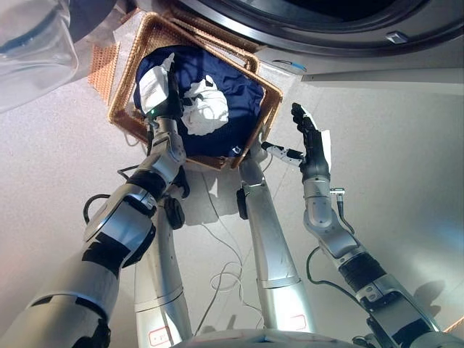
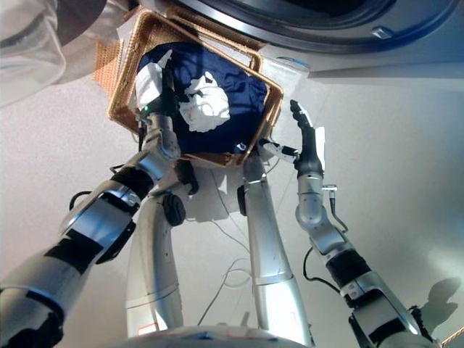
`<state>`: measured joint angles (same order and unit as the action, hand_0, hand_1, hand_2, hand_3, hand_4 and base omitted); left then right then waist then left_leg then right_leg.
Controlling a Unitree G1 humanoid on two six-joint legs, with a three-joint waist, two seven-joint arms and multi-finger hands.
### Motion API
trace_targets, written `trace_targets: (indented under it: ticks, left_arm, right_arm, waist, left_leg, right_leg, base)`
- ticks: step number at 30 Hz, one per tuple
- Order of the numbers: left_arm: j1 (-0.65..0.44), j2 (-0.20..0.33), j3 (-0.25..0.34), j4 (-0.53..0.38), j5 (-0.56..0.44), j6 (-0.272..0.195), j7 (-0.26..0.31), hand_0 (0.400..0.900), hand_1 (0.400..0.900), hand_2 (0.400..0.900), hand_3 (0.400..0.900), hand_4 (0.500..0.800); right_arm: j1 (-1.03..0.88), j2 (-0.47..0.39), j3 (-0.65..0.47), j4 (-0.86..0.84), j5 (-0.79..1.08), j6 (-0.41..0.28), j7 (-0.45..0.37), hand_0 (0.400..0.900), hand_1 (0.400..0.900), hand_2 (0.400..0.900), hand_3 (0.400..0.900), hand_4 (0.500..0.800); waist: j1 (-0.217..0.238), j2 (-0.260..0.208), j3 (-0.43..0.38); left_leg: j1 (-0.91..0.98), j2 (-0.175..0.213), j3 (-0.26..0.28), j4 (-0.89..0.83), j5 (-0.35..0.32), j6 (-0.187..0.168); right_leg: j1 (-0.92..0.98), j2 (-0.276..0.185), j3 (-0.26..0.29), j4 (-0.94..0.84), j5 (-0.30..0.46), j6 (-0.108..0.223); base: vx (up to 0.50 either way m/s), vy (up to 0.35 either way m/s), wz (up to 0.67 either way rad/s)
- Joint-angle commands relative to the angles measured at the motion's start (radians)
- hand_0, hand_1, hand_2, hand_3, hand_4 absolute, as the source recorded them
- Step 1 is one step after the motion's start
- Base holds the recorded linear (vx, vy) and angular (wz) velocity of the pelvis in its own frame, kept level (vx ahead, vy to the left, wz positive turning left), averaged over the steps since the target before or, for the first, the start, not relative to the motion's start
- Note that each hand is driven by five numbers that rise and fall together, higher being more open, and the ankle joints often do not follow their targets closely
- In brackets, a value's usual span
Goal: Put the clothes in the basket into the washing machine.
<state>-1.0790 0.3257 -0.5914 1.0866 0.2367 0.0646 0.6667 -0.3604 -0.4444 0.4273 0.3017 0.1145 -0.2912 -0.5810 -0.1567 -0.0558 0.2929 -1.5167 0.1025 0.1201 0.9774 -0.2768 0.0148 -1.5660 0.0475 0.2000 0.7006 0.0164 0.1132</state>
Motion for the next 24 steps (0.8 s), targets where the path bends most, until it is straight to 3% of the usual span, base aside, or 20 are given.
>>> trace_targets:
  ticks: [1, 6, 7, 8, 24]
  left_arm:
    - [0.048, -0.038, -0.040, 0.072, 0.121, 0.083, -0.029, 0.900, 0.900, 0.900, 0.900, 0.800]
    - [0.043, -0.029, -0.046, 0.098, 0.171, 0.111, -0.038, 0.900, 0.900, 0.900, 0.900, 0.800]
    - [0.042, -0.026, -0.043, 0.101, 0.170, 0.111, -0.043, 0.743, 0.743, 0.743, 0.743, 0.706]
    - [0.043, -0.025, -0.041, 0.100, 0.166, 0.109, -0.043, 0.400, 0.400, 0.400, 0.400, 0.500]
    - [0.069, -0.027, -0.036, 0.085, 0.132, 0.089, -0.031, 0.400, 0.400, 0.400, 0.400, 0.500]
  right_arm:
    - [0.028, -0.019, -0.032, -0.170, -0.040, -0.053, -0.026, 0.900, 0.900, 0.900, 0.900, 0.800]
    - [0.024, -0.025, -0.042, -0.186, -0.043, -0.055, -0.024, 0.900, 0.900, 0.900, 0.900, 0.800]
    - [0.025, -0.026, -0.045, -0.191, -0.043, -0.054, -0.025, 0.900, 0.900, 0.900, 0.900, 0.800]
    - [0.025, -0.026, -0.047, -0.190, -0.043, -0.055, -0.026, 0.900, 0.900, 0.900, 0.900, 0.800]
    - [0.017, -0.019, -0.042, -0.157, -0.042, -0.054, -0.039, 0.900, 0.900, 0.900, 0.900, 0.800]
  waist:
    - [-0.066, 0.062, 0.055]
    - [-0.063, 0.063, 0.063]
    - [-0.062, 0.062, 0.066]
    - [-0.061, 0.062, 0.067]
    - [-0.066, 0.069, 0.026]
  left_leg:
    - [0.025, 0.002, -0.012, 0.103, -0.098, -0.006]
    - [0.018, 0.006, -0.023, 0.113, -0.096, -0.006]
    - [0.015, 0.007, -0.024, 0.118, -0.097, -0.006]
    - [0.013, 0.008, -0.027, 0.122, -0.098, -0.005]
    - [0.008, -0.006, -0.031, 0.103, -0.080, -0.008]
  right_leg:
    - [-0.004, 0.038, -0.065, -0.050, 0.055, 0.003]
    - [-0.004, 0.037, -0.078, -0.041, 0.051, 0.001]
    - [-0.004, 0.037, -0.080, -0.038, 0.049, 0.000]
    - [-0.004, 0.037, -0.082, -0.036, 0.049, -0.001]
    - [-0.004, 0.029, -0.098, -0.054, 0.066, -0.002]
  base:
    - [0.00, 0.000, 0.00]
    - [0.00, 0.000, 0.00]
    - [0.00, 0.000, 0.00]
    - [0.00, 0.000, 0.00]
    - [0.00, -0.004, 0.02]
